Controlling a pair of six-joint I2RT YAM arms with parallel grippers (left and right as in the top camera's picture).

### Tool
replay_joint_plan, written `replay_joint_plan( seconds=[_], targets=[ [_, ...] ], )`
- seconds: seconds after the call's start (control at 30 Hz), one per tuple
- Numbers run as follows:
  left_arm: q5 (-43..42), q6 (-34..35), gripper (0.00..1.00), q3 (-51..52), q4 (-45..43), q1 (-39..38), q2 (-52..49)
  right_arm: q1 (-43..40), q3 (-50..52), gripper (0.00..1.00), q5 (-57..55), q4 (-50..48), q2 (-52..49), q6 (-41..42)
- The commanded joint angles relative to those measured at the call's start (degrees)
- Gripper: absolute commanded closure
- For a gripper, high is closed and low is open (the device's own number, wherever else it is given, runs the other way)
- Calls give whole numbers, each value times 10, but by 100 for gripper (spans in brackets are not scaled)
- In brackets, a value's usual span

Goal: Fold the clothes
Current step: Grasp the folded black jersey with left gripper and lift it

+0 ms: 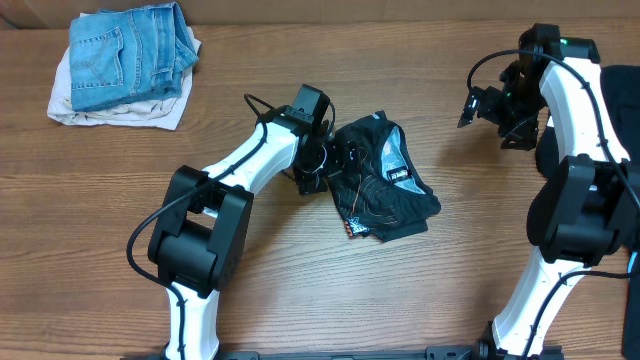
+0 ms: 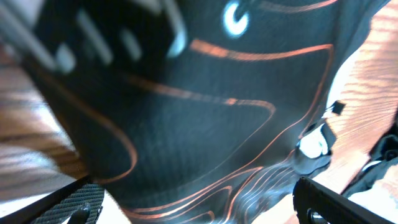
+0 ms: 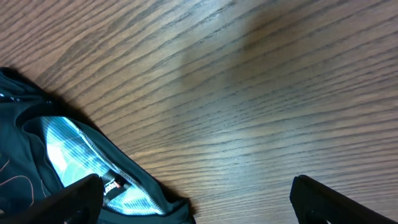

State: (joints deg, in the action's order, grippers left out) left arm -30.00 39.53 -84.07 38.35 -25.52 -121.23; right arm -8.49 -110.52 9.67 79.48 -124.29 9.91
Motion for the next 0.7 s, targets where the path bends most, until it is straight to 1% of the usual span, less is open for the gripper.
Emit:
replay_joint_plan(
  seconds=[0.0, 0.13, 0.23, 0.3, 0.33, 0.47, 0.53, 0.63, 0.67],
  targets=[
    [19, 13, 0, 23, -35, -4, -10, 2, -10, 0, 6, 0, 15, -6],
    [42, 14, 0, 23, -66, -4, -14, 2, -10, 0, 10, 3, 15, -8],
    [54, 14, 0, 23, -72, -4, -16, 2, -10, 0, 10, 5, 15, -8],
    [53, 14, 2, 23, -72, -4, -21, 2, -10, 0, 10, 5, 15, -8],
    [53, 14, 5, 23, -71, -4, -25, 2, -10, 0, 10, 5, 15, -8],
    [51, 25, 25, 23, -76, -4, -42, 2, -10, 0, 10, 5, 15, -8],
    [51, 30, 40, 23, -85, -3, -43, 2, -10, 0, 10, 7, 15, -8],
    [51, 29, 53, 23, -96, -3, -43, 2, -10, 0, 10, 8, 15, -8],
    [52, 26, 62, 23, -98, -3, -43, 2, -10, 0, 10, 8, 15, -8]
  ],
)
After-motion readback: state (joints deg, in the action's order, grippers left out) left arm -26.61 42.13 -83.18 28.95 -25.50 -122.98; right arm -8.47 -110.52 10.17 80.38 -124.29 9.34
